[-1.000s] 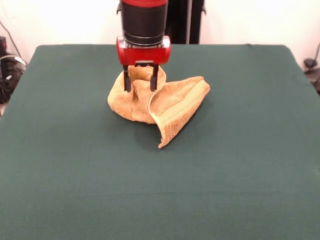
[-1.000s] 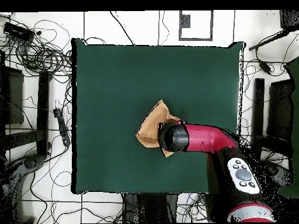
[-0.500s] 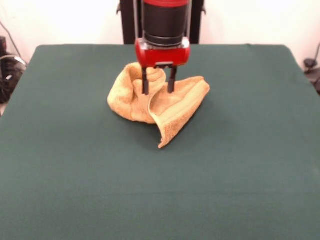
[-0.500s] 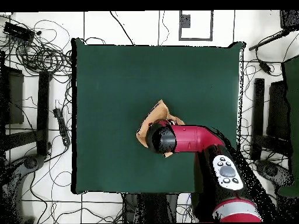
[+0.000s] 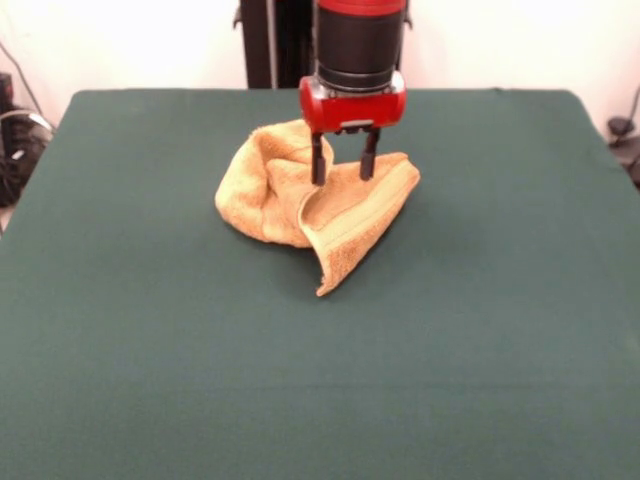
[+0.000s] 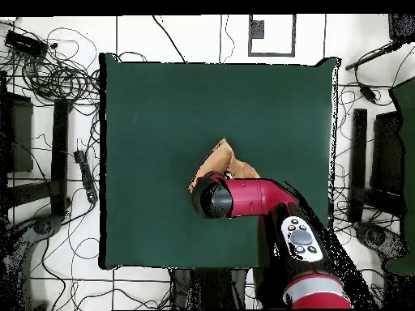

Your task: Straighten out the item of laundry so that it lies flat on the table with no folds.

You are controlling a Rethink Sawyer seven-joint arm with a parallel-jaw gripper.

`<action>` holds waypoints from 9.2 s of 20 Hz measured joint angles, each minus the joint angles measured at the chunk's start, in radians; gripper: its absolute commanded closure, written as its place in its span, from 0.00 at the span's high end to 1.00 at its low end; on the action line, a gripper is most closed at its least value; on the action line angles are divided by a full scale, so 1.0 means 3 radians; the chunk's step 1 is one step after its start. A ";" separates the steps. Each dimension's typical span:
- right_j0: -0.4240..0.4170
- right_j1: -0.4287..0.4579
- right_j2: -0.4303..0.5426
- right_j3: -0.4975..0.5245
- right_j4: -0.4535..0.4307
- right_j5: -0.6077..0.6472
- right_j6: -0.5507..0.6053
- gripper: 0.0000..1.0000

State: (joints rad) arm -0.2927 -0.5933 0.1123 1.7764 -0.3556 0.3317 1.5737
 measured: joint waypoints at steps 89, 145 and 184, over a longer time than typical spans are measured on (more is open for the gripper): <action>-0.0126 -0.0377 -0.0011 -0.0561 0.0331 0.1097 0.0000 1.00; -0.0100 0.0252 -0.0010 -0.0769 0.0355 0.0825 0.0000 1.00; -0.0100 0.0359 -0.0036 -0.0735 0.0346 0.0520 0.0000 1.00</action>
State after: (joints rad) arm -0.3227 -0.4857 0.1016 1.5560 -0.2517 0.4877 1.5737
